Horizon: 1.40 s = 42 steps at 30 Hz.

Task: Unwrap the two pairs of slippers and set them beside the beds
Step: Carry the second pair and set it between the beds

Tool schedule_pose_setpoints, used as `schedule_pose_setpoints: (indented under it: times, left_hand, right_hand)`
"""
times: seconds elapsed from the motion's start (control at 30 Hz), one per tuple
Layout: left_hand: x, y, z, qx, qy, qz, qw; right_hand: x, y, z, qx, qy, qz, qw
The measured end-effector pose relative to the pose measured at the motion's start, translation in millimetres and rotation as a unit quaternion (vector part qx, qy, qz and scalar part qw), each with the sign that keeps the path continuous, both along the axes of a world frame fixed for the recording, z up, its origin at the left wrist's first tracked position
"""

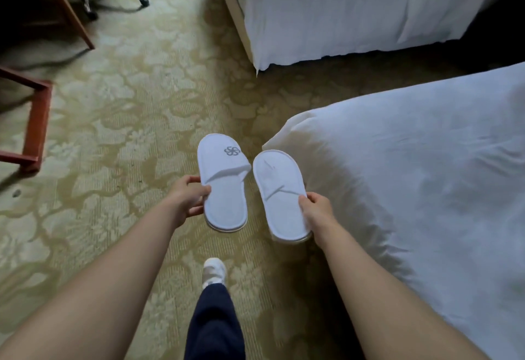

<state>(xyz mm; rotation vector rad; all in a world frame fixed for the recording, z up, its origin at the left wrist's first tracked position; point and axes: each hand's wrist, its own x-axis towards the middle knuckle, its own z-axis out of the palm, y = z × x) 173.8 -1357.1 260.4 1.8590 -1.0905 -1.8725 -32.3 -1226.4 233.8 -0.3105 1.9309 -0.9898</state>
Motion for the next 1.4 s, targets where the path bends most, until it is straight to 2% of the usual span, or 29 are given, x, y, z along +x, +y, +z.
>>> schedule_pose_setpoints:
  times: [0.33, 0.43, 0.6, 0.77, 0.9, 1.07, 1.23, 1.4]
  left_hand:
    - [-60, -212, -6, 0.029, -0.001, -0.042, 0.999]
    - [-70, -259, -3, 0.052, -0.004, -0.048, 0.998]
    - [-98, -313, -14, 0.066, -0.015, -0.036, 0.997]
    - [-155, -349, -37, 0.076, -0.053, -0.050, 0.994]
    - [-217, -377, -55, 0.087, -0.037, -0.030, 0.995]
    - [-293, -416, -86, 0.051, -0.052, -0.004, 0.997]
    - [-366, -443, -120, 0.058, -0.081, -0.028, 0.995]
    - [-412, -459, -162, 0.057, -0.097, -0.068, 0.991]
  right_hand:
    - [-60, -224, -5, 0.033, 0.036, -0.027, 0.998]
    - [-72, -269, -8, 0.055, 0.032, -0.044, 0.997]
    - [-109, -327, -10, 0.066, 0.068, -0.017, 0.995]
    - [-161, -369, -17, 0.086, 0.049, -0.013, 0.995]
    - [-218, -401, -32, 0.104, 0.047, -0.010, 0.993]
    - [-296, -437, -63, 0.118, 0.038, 0.014, 0.992]
    - [-375, -458, -100, 0.139, 0.048, 0.012, 0.989]
    - [-415, -475, -145, 0.149, 0.061, 0.006, 0.987]
